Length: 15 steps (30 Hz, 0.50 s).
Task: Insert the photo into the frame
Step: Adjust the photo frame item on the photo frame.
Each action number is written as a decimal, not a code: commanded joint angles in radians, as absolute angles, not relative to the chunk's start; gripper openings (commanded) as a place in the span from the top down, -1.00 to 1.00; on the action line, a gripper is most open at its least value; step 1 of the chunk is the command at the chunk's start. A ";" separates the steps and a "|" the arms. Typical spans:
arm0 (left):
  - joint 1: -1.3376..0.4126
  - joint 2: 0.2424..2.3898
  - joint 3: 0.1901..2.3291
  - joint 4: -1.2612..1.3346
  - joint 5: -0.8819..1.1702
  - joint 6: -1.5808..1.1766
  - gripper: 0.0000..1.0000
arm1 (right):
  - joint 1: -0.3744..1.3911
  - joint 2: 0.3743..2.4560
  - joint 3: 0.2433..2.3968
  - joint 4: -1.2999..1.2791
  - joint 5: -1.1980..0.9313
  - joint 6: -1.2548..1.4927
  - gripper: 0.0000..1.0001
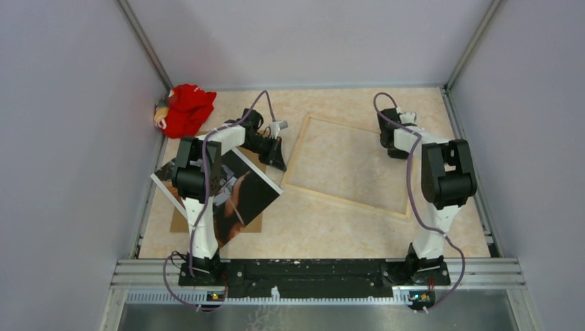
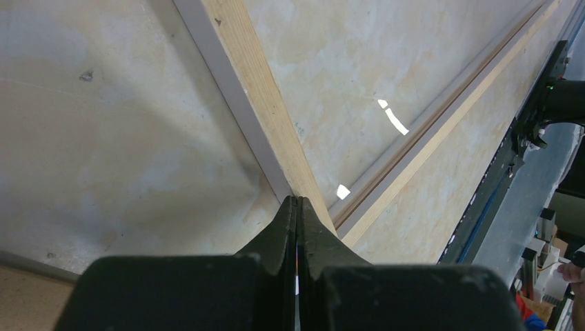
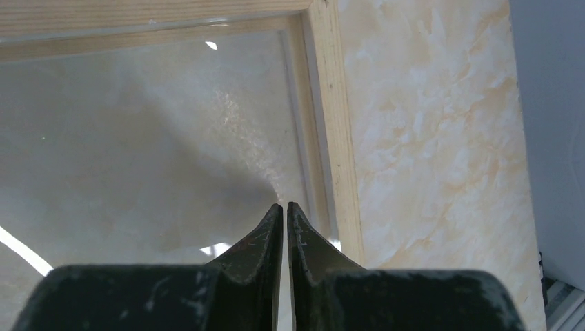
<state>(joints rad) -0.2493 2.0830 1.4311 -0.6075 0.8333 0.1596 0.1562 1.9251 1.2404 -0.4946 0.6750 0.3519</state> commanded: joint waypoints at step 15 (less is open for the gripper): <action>-0.247 2.014 1.426 -0.607 0.863 0.175 1.00 | 0.025 1.838 1.273 -0.494 0.456 0.414 0.89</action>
<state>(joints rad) -0.2493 2.0724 1.4311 -0.6075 0.8349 0.1600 0.0406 1.8694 1.2579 -0.5159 0.4911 0.3950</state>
